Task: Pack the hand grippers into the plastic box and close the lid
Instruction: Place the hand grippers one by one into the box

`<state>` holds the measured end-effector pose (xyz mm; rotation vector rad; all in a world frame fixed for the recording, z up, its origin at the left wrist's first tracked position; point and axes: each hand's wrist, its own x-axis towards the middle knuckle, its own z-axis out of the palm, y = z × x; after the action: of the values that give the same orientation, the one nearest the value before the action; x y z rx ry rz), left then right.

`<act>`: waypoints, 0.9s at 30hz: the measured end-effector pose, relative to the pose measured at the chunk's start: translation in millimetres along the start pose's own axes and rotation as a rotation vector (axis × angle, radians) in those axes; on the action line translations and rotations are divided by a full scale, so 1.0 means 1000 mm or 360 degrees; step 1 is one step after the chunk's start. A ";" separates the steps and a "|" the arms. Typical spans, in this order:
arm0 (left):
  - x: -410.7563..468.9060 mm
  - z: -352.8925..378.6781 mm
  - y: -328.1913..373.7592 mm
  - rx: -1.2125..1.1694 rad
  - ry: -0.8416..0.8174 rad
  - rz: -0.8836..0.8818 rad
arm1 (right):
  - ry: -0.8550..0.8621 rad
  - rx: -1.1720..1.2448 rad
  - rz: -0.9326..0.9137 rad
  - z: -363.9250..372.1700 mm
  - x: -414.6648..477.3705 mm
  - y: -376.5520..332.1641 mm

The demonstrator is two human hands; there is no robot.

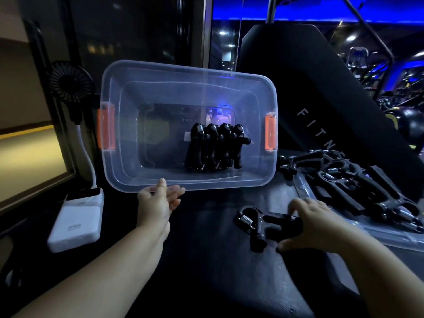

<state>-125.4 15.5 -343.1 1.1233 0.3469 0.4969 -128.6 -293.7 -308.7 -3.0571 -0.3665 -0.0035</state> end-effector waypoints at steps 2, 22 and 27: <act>0.000 0.000 0.000 -0.0003 0.0004 0.0002 | 0.0003 0.0025 0.0128 -0.002 -0.002 0.003; -0.001 -0.001 -0.001 -0.0038 -0.0024 0.0011 | 0.0010 0.1158 0.0113 -0.010 -0.004 0.013; 0.000 -0.001 -0.002 -0.0040 -0.0041 0.0001 | 0.0472 0.1564 -0.0022 -0.026 -0.009 -0.002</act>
<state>-125.9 15.9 -345.4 1.1046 0.3172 0.4853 -137.8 -295.3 -282.6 -2.0433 -0.2560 -0.2071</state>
